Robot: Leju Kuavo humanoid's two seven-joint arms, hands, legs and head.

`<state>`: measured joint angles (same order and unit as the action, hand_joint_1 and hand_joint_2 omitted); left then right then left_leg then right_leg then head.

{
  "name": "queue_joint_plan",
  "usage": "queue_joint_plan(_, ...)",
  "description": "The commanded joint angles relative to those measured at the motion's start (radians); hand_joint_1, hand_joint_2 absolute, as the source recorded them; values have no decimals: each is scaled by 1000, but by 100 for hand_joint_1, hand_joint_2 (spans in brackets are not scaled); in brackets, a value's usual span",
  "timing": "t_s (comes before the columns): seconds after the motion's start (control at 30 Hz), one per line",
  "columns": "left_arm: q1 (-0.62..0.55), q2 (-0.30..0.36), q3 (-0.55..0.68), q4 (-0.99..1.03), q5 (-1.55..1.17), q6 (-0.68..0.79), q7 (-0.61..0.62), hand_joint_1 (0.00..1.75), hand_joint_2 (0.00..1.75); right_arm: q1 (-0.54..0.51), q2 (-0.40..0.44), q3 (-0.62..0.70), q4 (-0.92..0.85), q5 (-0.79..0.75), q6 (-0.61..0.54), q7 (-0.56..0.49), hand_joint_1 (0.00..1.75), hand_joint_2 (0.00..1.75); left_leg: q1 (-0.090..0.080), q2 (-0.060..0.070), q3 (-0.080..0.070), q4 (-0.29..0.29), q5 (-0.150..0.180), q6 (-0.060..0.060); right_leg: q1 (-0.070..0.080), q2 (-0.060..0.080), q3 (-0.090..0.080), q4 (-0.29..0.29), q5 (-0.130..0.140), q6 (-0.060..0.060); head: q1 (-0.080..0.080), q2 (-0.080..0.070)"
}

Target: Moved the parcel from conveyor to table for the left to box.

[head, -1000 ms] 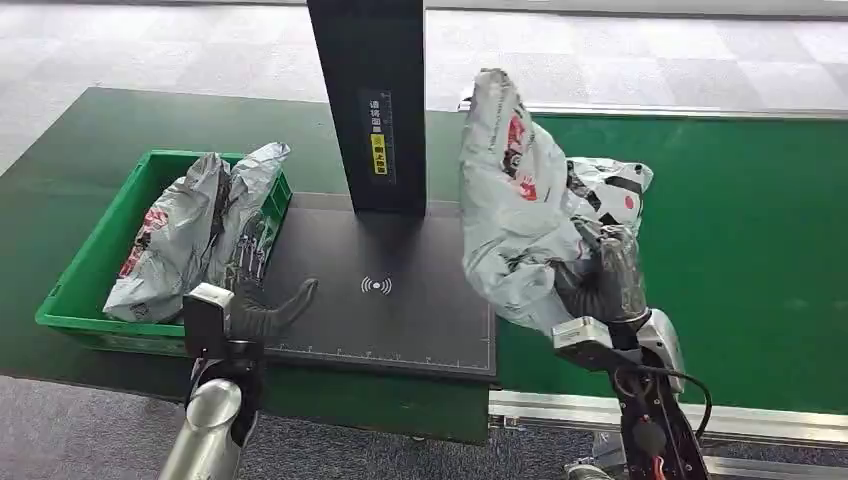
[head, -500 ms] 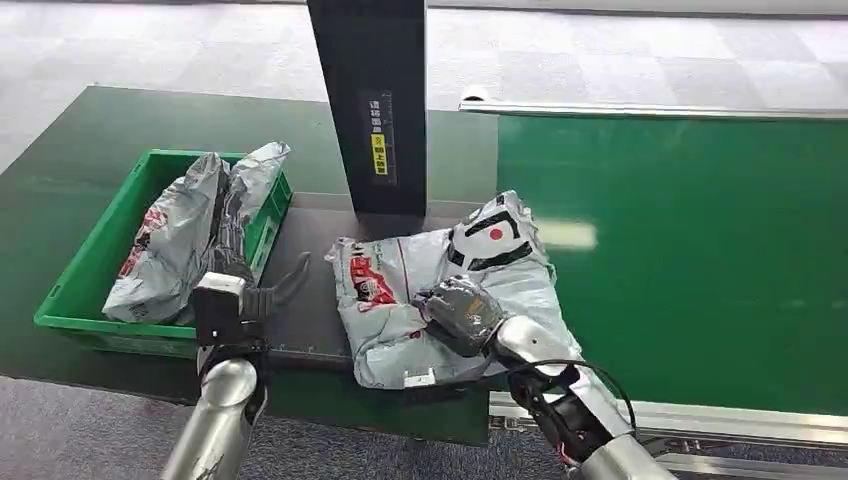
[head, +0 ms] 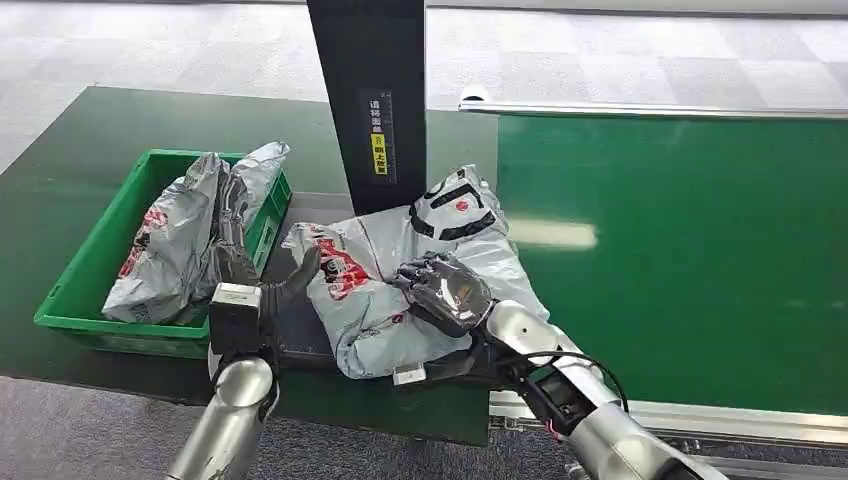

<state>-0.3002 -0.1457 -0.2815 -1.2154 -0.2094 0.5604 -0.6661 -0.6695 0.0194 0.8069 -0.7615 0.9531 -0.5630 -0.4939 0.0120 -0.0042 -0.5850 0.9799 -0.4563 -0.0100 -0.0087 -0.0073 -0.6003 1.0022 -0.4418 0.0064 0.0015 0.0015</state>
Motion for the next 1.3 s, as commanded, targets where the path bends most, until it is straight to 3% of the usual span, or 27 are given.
queue_joint_plan(0.03,-41,6,-43,51,-6,-15,10,0,175,-60,87,-205,187,-214,35,-110,0,175,-1,0,1,0,0,0,0,0,0,0,0,0,0,0)
queue_joint_plan(0.13,-65,6,-40,74,-3,-25,17,0,175,-65,101,-248,199,-266,100,-109,0,175,0,0,0,0,0,0,0,0,0,0,0,0,0,0)
queue_joint_plan(0.27,-45,10,-43,72,3,-36,17,0,175,6,106,-367,112,-455,246,-201,0,175,0,-1,3,-2,0,1,0,-1,3,-2,0,0,0,0)
queue_joint_plan(0.43,-39,17,-55,83,6,-55,24,0,175,62,83,-394,15,-567,388,-202,0,175,0,-1,2,-1,0,0,0,-1,2,-1,-1,0,0,0)
queue_joint_plan(0.47,-43,21,-64,91,-2,-65,30,0,175,73,76,-413,-5,-650,537,-181,0,175,0,-1,3,-2,0,1,0,-1,3,-2,-1,0,0,0)
queue_joint_plan(0.53,-47,20,-68,97,-5,-73,32,0,175,91,71,-422,-32,-679,580,-186,0,175,0,-1,3,-2,-1,1,0,-1,4,-2,-1,0,0,0)
queue_joint_plan(0.6,-53,20,-75,114,-19,-85,70,0,175,100,68,-447,-41,-781,746,-131,0,175,0,-1,3,-2,0,1,0,-1,3,-2,-1,0,0,0)
queue_joint_plan(0.8,-47,24,-96,143,-59,-113,104,0,175,122,78,-513,-57,-996,960,-41,0,175,0,0,2,-1,0,0,0,-1,1,-1,0,0,-1,0)
queue_joint_plan(0.87,-55,42,-142,180,-100,-207,216,0,175,125,105,-574,-39,-1132,1025,9,0,175,-1,-1,2,-2,0,0,0,-1,2,-1,-1,0,-1,0)
queue_joint_plan(0.93,-43,37,-143,193,-101,-268,245,0,175,114,100,-560,-31,-1149,1011,21,0,175,-1,-1,3,-2,0,0,-1,-1,3,-2,-1,0,0,0)
queue_joint_plan(1.0,-31,28,-143,193,-126,-274,252,0,175,96,86,-521,-20,-1094,911,43,0,175,-1,1,4,-2,-1,1,0,1,3,-2,-1,0,0,0)
queue_joint_plan(1.13,-28,19,-142,186,-115,-319,242,0,175,81,79,-500,4,-1110,955,73,0,175,-1,2,1,-1,-1,0,-1,1,1,-1,0,0,0,0)
queue_joint_plan(1.3,16,22,-140,133,-147,-353,257,0,175,119,87,-522,-75,-1045,679,64,0,175,0,2,2,-1,-1,0,0,1,1,-1,0,0,0,0)
